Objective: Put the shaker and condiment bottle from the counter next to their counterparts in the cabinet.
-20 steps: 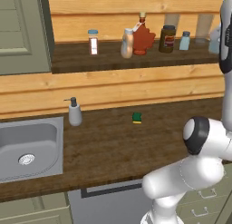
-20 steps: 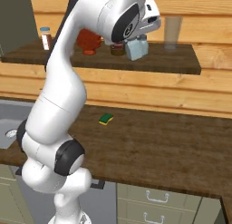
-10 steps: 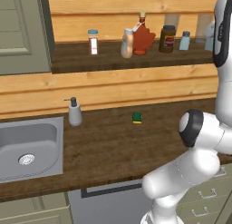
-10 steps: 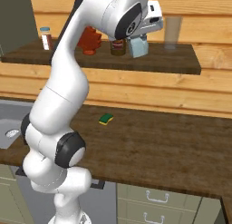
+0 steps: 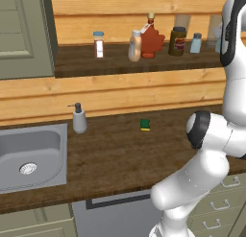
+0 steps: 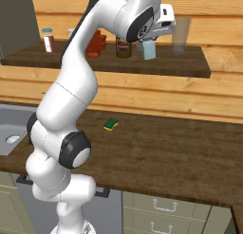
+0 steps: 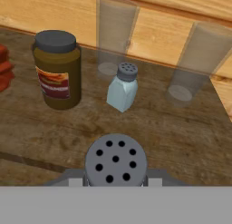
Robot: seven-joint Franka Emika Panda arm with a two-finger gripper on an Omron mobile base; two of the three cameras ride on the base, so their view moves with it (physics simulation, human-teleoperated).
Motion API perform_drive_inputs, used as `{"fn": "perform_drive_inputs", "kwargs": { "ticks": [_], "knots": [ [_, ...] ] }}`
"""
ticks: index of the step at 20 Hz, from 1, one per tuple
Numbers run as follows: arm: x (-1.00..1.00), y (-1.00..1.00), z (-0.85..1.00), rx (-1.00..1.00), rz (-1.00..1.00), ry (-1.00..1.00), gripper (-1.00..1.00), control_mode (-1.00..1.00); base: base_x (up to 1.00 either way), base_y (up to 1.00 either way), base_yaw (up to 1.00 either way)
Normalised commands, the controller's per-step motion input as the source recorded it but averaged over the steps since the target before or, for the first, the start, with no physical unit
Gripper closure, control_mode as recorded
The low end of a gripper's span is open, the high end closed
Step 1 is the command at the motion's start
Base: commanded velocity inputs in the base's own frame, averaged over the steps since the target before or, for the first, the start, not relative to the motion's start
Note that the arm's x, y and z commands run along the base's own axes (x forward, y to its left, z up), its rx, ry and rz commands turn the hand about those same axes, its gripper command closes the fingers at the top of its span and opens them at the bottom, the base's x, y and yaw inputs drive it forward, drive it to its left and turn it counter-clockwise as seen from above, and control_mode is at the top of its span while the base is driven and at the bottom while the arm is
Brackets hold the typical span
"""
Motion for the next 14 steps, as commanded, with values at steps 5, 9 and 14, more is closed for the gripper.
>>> {"fn": "perform_drive_inputs", "kwargs": {
  "ticks": [5,9,14],
  "knots": [
    [0.49,-0.03,-0.01,0.0,-0.05,0.0,1.0,-1.0,0.0,0.0,0.0],
    [0.39,-0.22,0.0,0.0,-0.01,0.0,1.0,-1.0,0.0,0.0,0.0],
    [0.36,-0.24,0.0,0.0,0.0,0.0,1.0,-1.0,0.0,0.0,0.0]
  ]
}}
